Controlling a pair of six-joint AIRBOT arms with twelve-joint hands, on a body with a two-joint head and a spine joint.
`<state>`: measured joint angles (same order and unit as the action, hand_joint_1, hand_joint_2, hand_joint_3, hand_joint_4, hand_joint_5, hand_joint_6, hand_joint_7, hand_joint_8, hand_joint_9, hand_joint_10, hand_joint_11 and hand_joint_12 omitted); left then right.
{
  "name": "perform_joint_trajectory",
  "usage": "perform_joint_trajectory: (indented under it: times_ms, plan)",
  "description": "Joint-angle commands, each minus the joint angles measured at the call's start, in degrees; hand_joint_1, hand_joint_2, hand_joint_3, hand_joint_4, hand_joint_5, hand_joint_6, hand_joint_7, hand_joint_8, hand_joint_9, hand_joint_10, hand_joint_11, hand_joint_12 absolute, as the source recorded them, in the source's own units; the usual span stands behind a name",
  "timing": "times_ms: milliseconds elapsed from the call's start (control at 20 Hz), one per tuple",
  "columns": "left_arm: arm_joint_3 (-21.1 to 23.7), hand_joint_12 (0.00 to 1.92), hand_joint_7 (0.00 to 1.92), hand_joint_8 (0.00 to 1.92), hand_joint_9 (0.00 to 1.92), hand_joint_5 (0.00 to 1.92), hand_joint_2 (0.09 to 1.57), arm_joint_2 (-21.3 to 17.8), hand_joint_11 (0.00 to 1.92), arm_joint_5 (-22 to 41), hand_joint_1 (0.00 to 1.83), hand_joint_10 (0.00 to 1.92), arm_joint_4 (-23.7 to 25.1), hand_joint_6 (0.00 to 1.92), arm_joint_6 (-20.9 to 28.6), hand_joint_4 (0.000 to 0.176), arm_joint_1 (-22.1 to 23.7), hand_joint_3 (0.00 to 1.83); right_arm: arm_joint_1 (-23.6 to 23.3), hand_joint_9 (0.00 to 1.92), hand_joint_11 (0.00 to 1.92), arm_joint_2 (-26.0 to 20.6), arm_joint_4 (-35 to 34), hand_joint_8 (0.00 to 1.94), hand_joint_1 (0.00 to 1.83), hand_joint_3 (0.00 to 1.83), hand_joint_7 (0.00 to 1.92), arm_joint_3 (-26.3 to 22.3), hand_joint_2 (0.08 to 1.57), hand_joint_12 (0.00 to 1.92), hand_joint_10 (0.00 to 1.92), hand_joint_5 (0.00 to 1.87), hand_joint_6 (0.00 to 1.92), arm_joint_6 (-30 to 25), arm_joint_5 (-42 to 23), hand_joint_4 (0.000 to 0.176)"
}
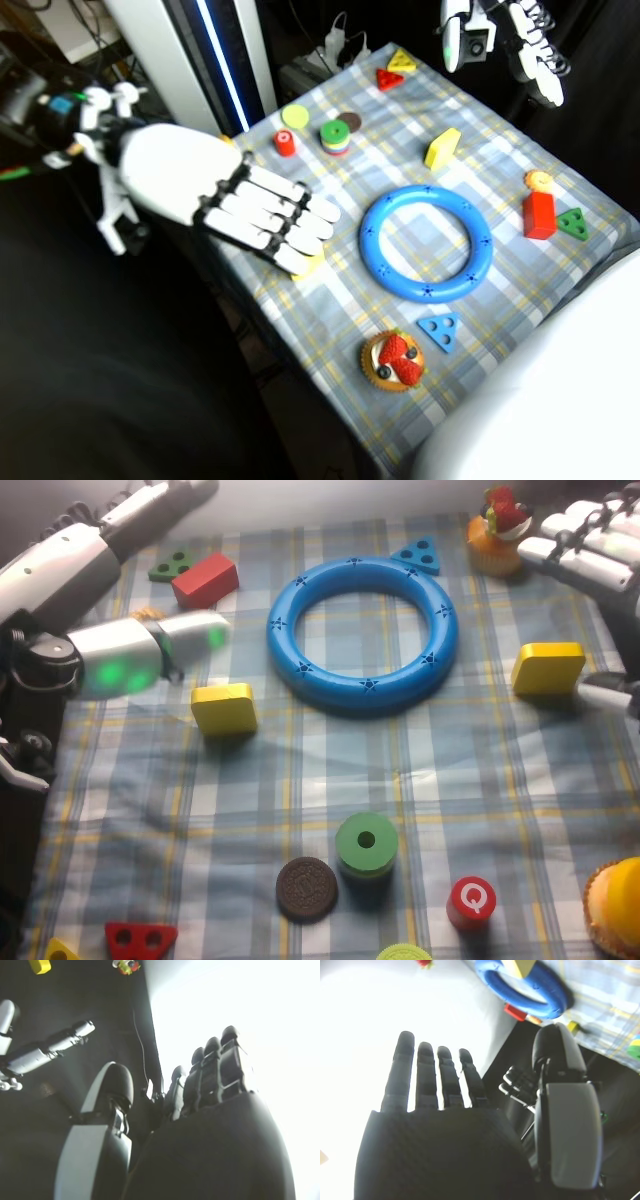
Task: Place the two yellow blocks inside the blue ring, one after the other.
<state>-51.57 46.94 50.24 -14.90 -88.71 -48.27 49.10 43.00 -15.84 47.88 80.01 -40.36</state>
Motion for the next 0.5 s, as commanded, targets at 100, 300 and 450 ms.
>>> perform_joint_trajectory:
  times_ms: [100,300,450]
  plan:
    - [0.1,0.31,0.07,0.00,0.07,0.07,1.17,0.0,0.00,6.3,0.60,0.04,0.6,0.00,0.1,0.001,-0.2,0.00,-1.0,0.00,0.00,-0.1,0.2,0.00,0.58,0.00,0.00,0.4,1.27,0.21,0.00,0.00,0.00,0.3,-7.0,0.000]
    - [-0.3,0.28,0.01,0.00,0.03,0.02,1.08,-0.1,0.00,3.8,0.70,0.00,0.7,0.00,0.1,0.029,-0.5,0.00,-1.0,0.00,0.00,0.2,0.1,0.00,0.61,0.00,0.00,0.5,1.26,0.07,0.00,0.00,0.00,0.3,-7.1,0.000]
    - [-1.2,0.00,0.00,0.00,0.00,0.00,1.01,0.2,0.00,0.7,0.80,0.00,0.4,0.00,0.1,0.077,-0.5,0.00,-1.0,0.00,0.00,0.1,0.1,0.00,0.57,0.00,0.00,0.5,1.27,0.17,0.00,0.00,0.00,0.3,-7.4,0.000]
